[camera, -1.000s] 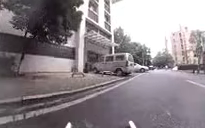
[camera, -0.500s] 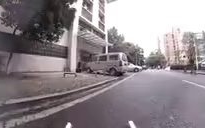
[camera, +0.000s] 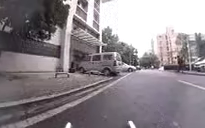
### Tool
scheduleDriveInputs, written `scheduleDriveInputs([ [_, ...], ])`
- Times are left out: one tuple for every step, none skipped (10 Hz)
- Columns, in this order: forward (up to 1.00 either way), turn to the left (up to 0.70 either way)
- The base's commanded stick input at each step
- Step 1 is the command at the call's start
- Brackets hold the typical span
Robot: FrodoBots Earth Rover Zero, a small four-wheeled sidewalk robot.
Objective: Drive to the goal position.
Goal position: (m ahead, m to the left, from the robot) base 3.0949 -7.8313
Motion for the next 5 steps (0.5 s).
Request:
scheduleDriveInputs([
  [0.45,-0.12],
  [0.45,-0.27],
  [0.45,-0.27],
  [0.45,-0.27],
  [0.45,-0.27],
])
